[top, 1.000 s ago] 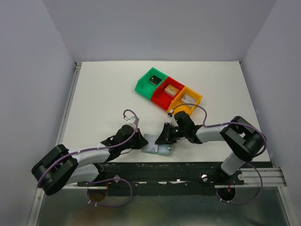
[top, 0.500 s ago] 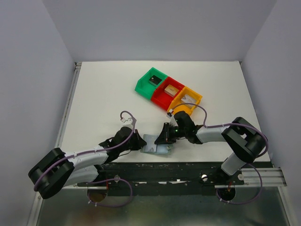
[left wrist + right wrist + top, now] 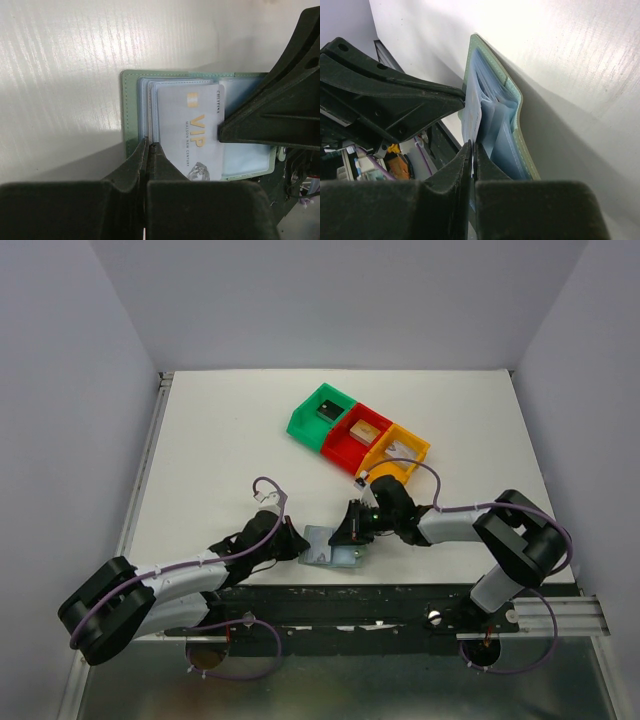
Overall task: Take the credit cards out of the card holder
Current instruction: Remove the credit card from the card holder.
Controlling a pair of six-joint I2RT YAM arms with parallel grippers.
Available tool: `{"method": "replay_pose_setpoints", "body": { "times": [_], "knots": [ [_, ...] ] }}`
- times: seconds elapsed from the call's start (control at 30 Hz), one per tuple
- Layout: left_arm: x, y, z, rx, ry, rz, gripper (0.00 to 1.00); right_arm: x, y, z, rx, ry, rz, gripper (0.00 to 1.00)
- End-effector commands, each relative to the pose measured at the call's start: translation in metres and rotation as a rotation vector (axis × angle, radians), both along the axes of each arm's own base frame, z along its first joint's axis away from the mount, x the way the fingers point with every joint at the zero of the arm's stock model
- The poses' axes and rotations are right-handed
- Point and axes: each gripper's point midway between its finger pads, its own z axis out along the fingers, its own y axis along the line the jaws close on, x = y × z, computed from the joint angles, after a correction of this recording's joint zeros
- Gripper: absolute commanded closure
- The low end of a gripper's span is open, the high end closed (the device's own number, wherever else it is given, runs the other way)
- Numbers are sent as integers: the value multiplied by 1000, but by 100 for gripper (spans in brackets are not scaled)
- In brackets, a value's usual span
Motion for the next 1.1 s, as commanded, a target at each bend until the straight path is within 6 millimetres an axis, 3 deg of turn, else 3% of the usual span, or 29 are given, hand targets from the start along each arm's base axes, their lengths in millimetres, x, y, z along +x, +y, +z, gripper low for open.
{"method": "replay_pose_setpoints", "body": {
  "times": [0.0, 0.17, 0.27, 0.63, 1.07],
  "knots": [
    [-13, 13, -23, 73, 54, -8, 100, 0, 12, 23, 74, -47, 39, 85],
    [-13, 9, -23, 71, 57, -22, 100, 1, 16, 25, 102, -31, 37, 67],
    [-13, 9, -23, 70, 57, -22, 100, 0, 17, 23, 102, -18, 36, 62],
    [-11, 7, -20, 56, 43, -23, 100, 0, 17, 9, 60, 31, 36, 62],
    [-13, -6, -9, 8, -1, -86, 100, 5, 24, 7, 53, 47, 51, 62]
  ]
}}
